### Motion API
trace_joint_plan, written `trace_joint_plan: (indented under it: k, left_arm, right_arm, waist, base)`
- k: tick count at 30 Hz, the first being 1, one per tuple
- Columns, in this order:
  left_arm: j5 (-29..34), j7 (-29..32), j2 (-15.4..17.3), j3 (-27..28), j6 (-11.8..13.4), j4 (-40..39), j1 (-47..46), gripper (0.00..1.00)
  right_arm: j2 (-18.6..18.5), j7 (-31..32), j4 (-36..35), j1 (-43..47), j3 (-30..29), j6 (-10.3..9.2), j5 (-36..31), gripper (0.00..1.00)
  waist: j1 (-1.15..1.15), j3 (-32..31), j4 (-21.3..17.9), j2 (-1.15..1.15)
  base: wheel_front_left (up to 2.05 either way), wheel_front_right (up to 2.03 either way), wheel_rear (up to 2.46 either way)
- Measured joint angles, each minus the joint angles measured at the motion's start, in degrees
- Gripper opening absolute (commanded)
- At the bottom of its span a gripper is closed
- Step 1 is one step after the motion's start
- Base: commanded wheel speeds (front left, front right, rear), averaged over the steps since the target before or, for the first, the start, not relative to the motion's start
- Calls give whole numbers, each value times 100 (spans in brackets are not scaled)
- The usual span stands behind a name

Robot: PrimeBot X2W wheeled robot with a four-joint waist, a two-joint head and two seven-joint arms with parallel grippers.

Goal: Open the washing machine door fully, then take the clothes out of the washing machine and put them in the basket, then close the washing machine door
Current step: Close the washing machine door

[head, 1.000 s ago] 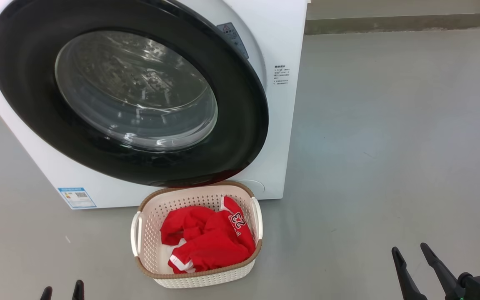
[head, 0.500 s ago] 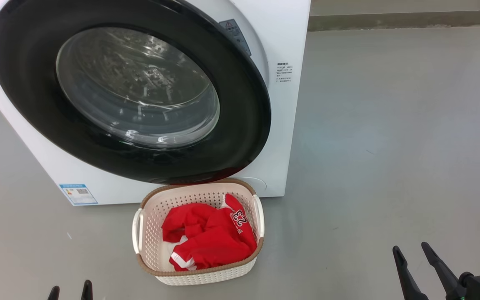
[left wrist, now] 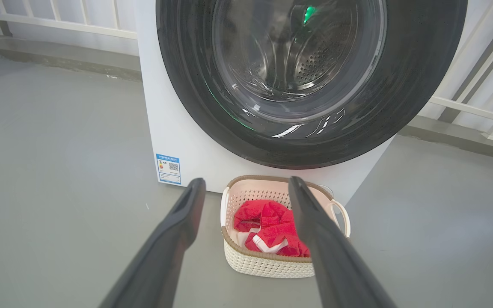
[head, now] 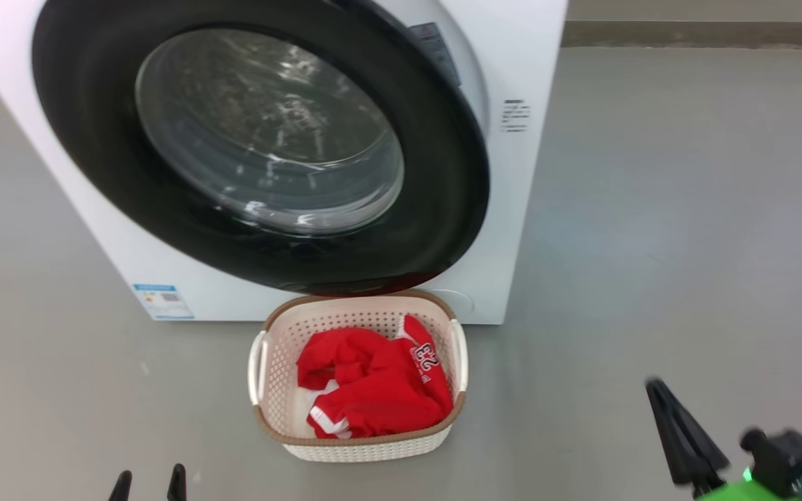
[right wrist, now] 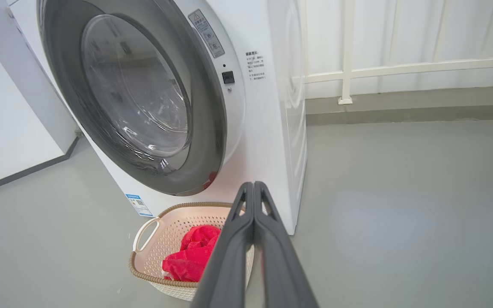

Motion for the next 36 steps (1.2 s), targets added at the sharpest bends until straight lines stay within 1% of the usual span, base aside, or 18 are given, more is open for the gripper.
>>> trace_joint_plan:
  k: [8, 13, 18, 25, 36]
  left_arm:
    - [0, 0, -103, -141, 0, -19, -39, 100]
    - [0, 0, -153, -274, 0, -24, -150, 100]
    - [0, 0, -175, -400, 0, -13, -381, 100]
    - [-11, 0, -179, -557, 0, -13, -600, 100]
    - [-193, 0, -200, -831, -1, -14, -1015, 100]
  right_arm:
    - [-60, 0, 80, -1028, 514, 0, 114, 0]
    - [-60, 0, 304, -1767, 837, 0, 196, 0]
    - [-59, 0, 590, -2334, 1010, 0, 250, 0]
    - [-68, 0, 1000, -2952, 1022, 0, 330, 0]
    - [-130, 0, 1674, -3773, 926, 0, 541, 0]
  waist:
    - [0, 64, 354, 0]
    - [0, 136, 569, 0]
    - [0, 261, 761, 0]
    - [0, 540, 953, 0]
    - [0, 1080, 1183, 0]
  base:
    - [0, 0, 0]
    - [0, 0, 0]
    - [0, 0, 0]
    - [0, 0, 0]
    - [0, 0, 0]
